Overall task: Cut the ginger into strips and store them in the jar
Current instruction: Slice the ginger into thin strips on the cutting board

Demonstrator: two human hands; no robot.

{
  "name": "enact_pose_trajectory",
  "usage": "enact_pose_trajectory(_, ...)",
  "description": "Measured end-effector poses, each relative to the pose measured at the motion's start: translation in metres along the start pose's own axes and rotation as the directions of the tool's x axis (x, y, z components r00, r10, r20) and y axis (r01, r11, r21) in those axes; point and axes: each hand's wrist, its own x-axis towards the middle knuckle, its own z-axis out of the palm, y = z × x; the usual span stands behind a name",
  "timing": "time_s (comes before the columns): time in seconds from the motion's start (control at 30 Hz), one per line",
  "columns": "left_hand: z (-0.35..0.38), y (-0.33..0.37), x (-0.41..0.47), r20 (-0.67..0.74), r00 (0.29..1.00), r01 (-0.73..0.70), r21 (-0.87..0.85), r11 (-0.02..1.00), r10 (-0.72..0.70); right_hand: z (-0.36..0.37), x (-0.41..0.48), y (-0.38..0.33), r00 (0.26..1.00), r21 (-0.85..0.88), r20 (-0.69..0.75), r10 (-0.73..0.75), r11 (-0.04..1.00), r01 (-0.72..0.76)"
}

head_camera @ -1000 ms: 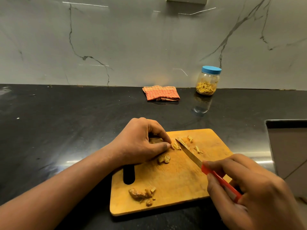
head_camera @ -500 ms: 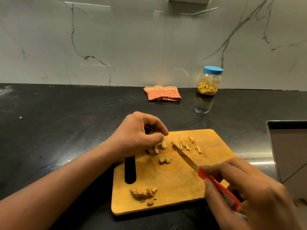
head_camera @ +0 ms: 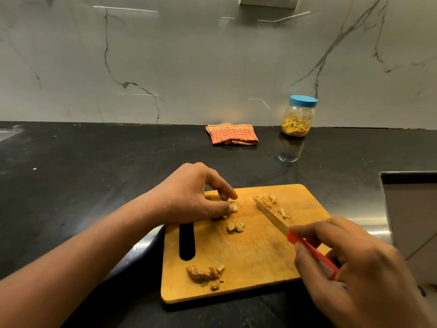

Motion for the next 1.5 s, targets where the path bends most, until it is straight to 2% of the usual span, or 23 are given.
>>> enact_pose_trajectory(0.2,0.005,0.004,0.0,-0.011,1.0,0.017,-0.009,1.0,-0.017,0.003,0.003,-0.006,1.0,0.031,-0.012,-0.021,0.999,0.021)
enact_pose_trajectory(0.5,0.017,0.009,-0.001,-0.126,0.992,-0.031,-0.003,1.0,0.03,0.006,0.005,-0.006,1.0,0.019,-0.018,-0.007,1.0,0.007)
enact_pose_trajectory(0.9,0.018,0.01,-0.003,-0.141,0.99,-0.033,-0.081,0.996,0.022,0.012,0.004,-0.008,0.999,-0.01,0.032,0.001,1.0,-0.001)
enact_pose_trajectory(1.5,0.017,0.009,0.0,-0.112,0.994,0.002,-0.068,0.998,-0.009,0.011,0.008,-0.016,0.999,-0.056,0.043,-0.01,0.998,0.013)
